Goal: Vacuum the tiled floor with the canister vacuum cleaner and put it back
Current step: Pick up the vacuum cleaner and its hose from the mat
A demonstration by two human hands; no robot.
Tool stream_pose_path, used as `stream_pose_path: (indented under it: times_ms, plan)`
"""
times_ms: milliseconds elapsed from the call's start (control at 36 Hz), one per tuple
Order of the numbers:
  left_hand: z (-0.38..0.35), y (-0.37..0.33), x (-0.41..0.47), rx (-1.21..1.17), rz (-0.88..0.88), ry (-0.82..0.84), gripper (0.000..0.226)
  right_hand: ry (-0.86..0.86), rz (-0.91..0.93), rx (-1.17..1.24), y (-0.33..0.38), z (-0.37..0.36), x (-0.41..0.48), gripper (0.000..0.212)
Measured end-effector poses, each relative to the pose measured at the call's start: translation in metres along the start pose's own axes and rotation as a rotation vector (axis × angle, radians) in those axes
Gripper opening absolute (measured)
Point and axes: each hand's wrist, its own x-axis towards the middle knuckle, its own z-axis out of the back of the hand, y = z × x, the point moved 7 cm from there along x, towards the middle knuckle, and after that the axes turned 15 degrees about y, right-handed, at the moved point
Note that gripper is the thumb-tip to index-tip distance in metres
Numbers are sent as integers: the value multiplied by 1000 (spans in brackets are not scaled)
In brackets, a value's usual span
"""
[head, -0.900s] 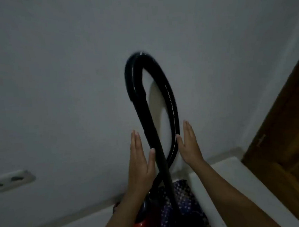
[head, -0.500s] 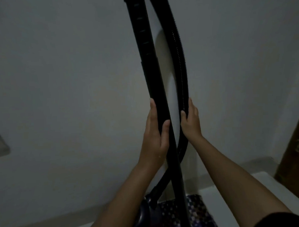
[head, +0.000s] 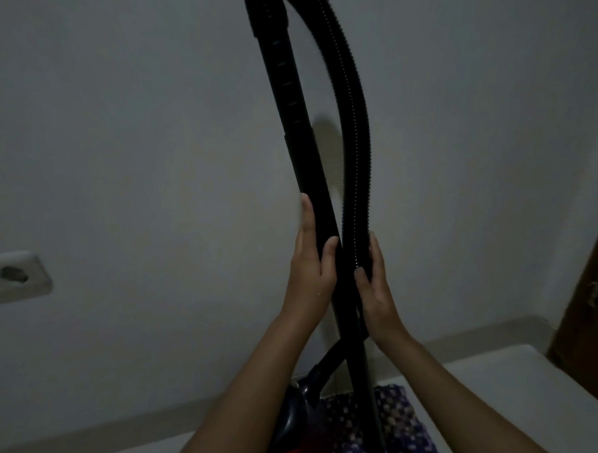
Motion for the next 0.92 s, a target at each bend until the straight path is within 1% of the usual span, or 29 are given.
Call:
stream_pose_path:
  times_ms: [83, 167, 222, 361, 444, 528, 611, 667, 806, 889, 917]
  plan:
    - [-2, -3, -2, -4, -12, 12, 66, -21, 33, -79, 2, -7, -9, 77]
    - [0, -10, -1, -5, -31, 66, 67, -26, 80, -183, 12, -11, -8, 92]
    - [5, -18, 2, -2, -49, 83, 70, -28, 76, -228, 14, -14, -7, 100]
    - [29, -39, 15, -62, -67, 12, 79, -68, 26, -306, 7, -22, -9, 102]
    - [39, -43, 15, -75, -47, 0, 85, -9, -1, -323, 11, -26, -7, 100]
    - [45, -46, 7, -115, -57, -2, 86, 47, 18, -331, 18, -27, -7, 102]
    - [52, -47, 0, -198, -95, -48, 85, 87, 46, -360, 23, -24, -7, 107]
    - [55, -43, -6, -232, -95, -87, 86, 118, 65, -368, 25, -21, -7, 105]
    - [58, -16, -31, -331, -11, -222, 88, 173, 73, -440, 20, -23, -12, 106]
    - [58, 1, -42, -359, 36, -253, 87, 169, 60, -501, 13, -26, -13, 111]
    - [57, 7, -45, -365, 51, -255, 86, 161, 57, -517, 11, -27, -14, 109]
